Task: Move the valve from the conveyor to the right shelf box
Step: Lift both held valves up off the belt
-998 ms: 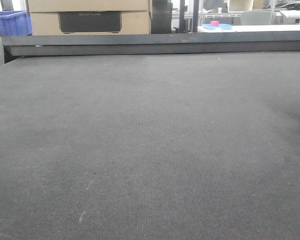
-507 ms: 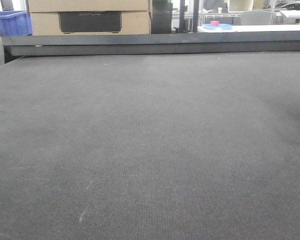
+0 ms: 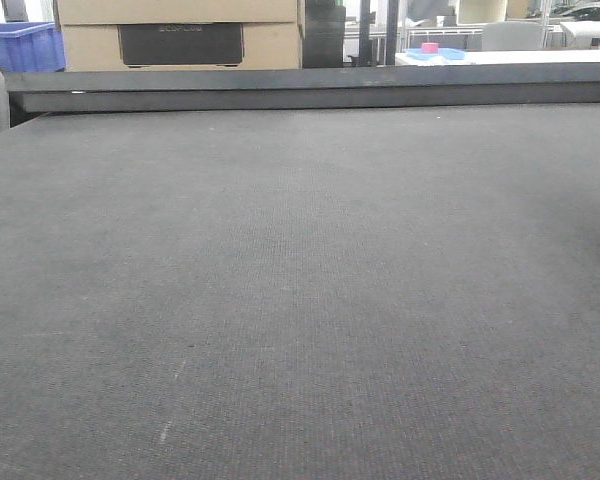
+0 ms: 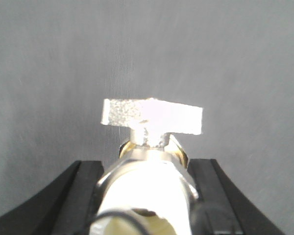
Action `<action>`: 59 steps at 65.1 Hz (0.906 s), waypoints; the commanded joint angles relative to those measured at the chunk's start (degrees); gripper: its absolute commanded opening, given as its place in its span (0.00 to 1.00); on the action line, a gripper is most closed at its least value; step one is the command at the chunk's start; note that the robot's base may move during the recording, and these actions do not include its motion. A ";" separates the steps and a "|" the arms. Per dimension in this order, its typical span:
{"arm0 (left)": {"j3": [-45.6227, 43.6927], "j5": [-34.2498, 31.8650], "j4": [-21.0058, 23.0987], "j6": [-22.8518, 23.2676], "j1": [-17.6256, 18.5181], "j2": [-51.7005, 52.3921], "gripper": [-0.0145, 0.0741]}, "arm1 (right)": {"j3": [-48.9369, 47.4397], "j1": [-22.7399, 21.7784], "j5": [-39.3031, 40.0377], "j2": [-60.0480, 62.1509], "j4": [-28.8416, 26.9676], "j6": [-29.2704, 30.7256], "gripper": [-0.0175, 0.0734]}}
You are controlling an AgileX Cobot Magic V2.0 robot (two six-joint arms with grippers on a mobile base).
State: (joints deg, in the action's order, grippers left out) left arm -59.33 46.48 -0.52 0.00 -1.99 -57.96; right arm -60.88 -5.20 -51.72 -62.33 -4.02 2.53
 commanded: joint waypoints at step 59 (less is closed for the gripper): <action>13.04 -7.99 -0.10 0.00 -0.09 32.33 0.04 | 11.35 -0.32 12.35 27.04 0.19 0.41 0.01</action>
State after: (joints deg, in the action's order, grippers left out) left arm -46.05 42.11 -0.63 0.00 -1.99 -26.09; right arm -49.04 -5.20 -43.83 -35.94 -4.13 2.53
